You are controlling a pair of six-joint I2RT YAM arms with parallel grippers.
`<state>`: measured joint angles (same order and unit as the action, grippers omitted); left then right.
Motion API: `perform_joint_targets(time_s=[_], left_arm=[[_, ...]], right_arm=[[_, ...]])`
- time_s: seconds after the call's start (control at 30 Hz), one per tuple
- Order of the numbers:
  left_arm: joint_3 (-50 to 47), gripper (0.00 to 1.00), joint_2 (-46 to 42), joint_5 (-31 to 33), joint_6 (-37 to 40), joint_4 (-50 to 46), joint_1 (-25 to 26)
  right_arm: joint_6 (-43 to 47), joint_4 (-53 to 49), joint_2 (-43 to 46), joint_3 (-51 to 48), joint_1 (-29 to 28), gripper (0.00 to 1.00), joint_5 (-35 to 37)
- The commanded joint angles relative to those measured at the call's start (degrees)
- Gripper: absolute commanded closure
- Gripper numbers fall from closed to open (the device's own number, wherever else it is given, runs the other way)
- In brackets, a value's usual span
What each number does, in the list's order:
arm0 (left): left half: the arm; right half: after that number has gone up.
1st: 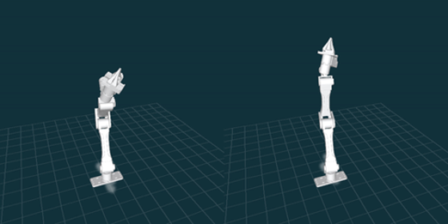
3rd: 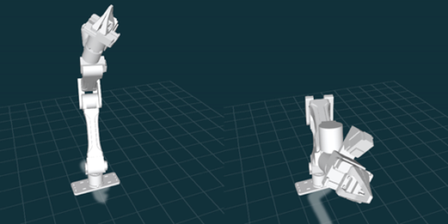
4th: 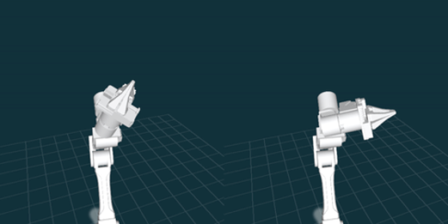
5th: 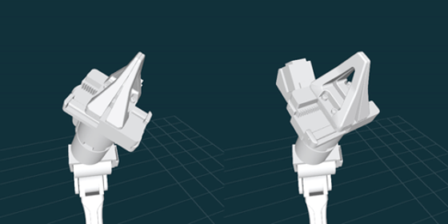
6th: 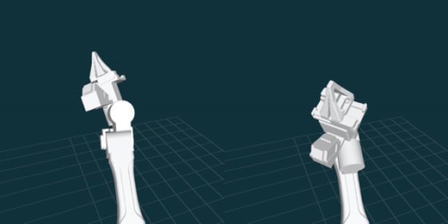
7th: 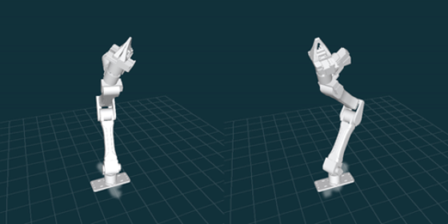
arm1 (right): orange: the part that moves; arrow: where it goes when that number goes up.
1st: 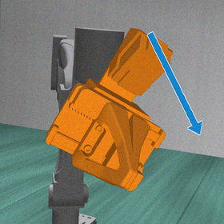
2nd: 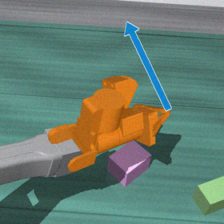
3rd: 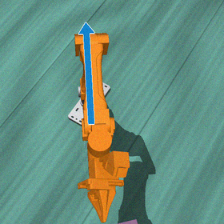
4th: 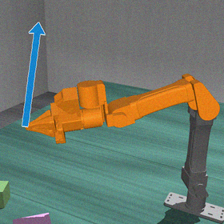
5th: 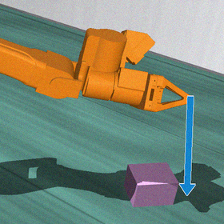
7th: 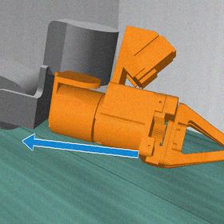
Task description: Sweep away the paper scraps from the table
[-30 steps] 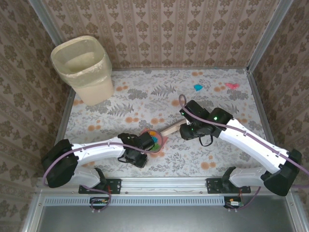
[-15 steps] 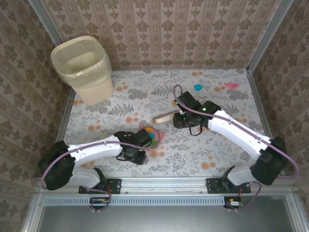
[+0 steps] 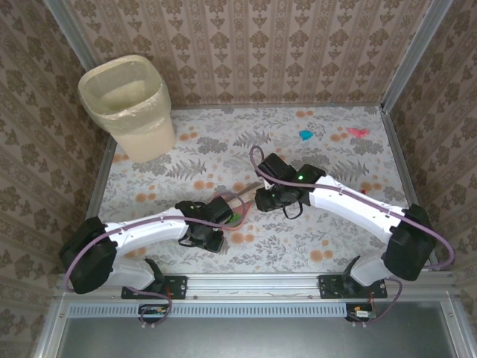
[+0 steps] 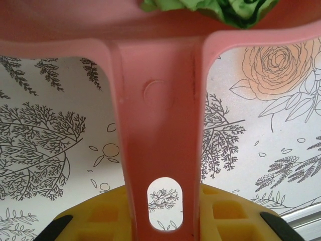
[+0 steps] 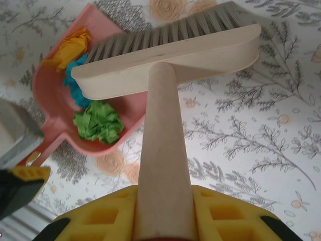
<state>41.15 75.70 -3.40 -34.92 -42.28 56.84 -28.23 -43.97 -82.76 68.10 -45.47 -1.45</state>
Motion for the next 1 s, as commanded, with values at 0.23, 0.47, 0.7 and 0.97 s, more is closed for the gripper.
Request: perform_joint_targets(time_s=[0.23, 0.47, 0.7, 0.97], left_arm=[[0.52, 1.0, 0.02, 4.04, -1.13, -0.8, -0.58], [0.38, 1.0, -2.57, 5.67, -2.01, -0.87, -0.94], [1.66, 1.0, -7.44, 7.75, -3.69, -3.02, -1.1], [6.83, 1.0, -9.81, 11.76, -6.31, -9.72, -2.32]], right_arm=[[1.69, -3.07, 7.89, -0.79, -0.84, 1.0, 1.88], [3.04, -6.54, 7.91, 4.15, 0.63, 1.0, 13.7], [2.27, 11.9, 16.7, -6.96, 4.79, 1.0, 17.97], [0.36, 35.33, 27.03, -27.86, 7.86, 1.0, 20.3]])
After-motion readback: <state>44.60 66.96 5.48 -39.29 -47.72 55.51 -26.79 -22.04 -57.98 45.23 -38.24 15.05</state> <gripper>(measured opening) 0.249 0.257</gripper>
